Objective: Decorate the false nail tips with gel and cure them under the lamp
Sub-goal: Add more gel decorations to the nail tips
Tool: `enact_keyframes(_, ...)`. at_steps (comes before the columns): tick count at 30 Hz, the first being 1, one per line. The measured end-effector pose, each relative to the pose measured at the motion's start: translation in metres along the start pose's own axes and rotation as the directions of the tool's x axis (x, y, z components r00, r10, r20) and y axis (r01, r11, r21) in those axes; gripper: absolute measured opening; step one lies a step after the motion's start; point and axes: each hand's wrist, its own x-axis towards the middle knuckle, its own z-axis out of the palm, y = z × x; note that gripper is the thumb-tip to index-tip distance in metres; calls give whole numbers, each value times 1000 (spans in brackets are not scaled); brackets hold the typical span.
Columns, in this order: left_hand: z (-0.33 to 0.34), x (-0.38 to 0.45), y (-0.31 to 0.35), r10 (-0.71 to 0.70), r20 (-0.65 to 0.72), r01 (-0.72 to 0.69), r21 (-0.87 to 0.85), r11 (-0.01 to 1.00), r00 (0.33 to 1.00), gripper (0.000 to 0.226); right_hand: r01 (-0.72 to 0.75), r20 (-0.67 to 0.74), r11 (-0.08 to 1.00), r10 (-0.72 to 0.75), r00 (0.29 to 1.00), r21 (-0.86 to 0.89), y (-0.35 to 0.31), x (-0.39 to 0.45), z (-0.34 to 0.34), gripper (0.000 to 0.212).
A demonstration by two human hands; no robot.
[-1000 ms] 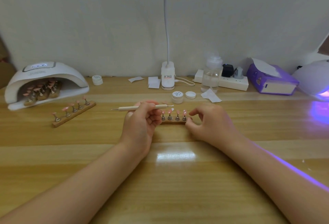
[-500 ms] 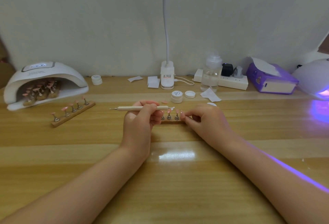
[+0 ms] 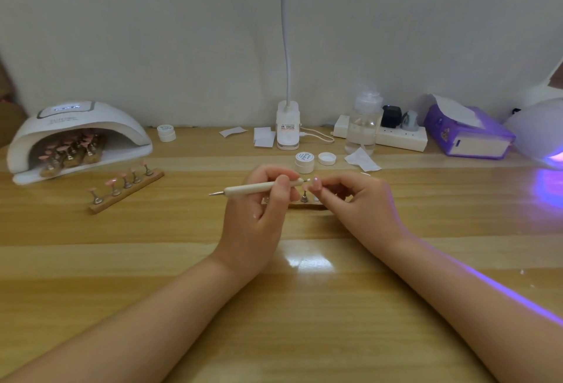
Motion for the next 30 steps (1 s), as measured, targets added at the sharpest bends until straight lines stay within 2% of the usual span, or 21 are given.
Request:
enact_keyframes(6,1,0,-1,52,49,-55,57,997,997,10,25,-13,1000,-25,1000,6,2,0,1,7)
enact_keyframes(30,3,-1,-4,28,55,-34,121,992,998,17,47,-6,999,-47,999,-6,0,0,2,5)
